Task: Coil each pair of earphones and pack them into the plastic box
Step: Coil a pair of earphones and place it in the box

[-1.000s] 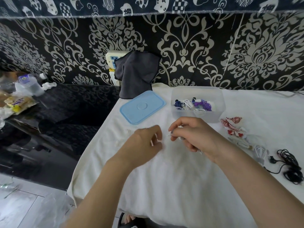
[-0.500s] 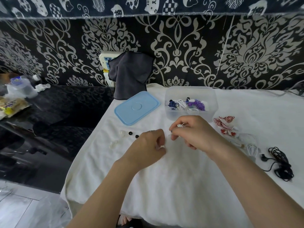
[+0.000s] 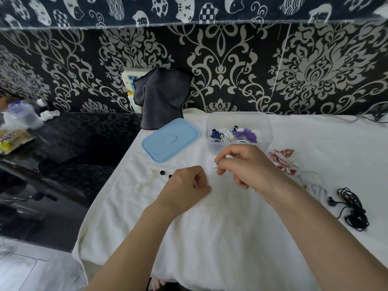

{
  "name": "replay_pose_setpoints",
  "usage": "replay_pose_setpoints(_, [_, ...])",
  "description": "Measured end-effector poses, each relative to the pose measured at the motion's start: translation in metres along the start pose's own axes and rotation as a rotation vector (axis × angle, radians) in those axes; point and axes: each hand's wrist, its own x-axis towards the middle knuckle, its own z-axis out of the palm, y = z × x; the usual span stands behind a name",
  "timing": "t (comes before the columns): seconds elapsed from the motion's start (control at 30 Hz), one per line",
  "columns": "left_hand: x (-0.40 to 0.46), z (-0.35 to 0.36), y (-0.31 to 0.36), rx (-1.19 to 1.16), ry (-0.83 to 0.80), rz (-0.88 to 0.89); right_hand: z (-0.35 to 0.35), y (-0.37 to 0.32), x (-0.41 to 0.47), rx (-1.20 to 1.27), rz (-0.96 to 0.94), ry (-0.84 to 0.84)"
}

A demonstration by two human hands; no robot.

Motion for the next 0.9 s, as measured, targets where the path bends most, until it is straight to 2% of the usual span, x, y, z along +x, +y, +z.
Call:
replay_pose_setpoints(0.2, [0.001, -0.009, 0.006, -0.061, 0.046, -0.028, -0.001, 0.000, 0.001, -0.003, 0.008, 0.018])
replay_pose_setpoints(0.37, [-0.001, -0.026, 0.027, -0.563, 0.043, -0.137, 0.000, -0.004, -0.001, 0.059, -0.038, 0.050])
replay_pose_setpoints(0.47, [-0.003, -0.027, 0.035, -0.712, 0.038, -0.151, 0.002, -0.008, -0.004, 0.098, -0.067, 0.063])
replay_pose_setpoints(0.9, [-0.002, -0.027, 0.037, -0.750, 0.047, -0.171, 0.006, -0.005, -0.003, 0.097, -0.111, 0.112])
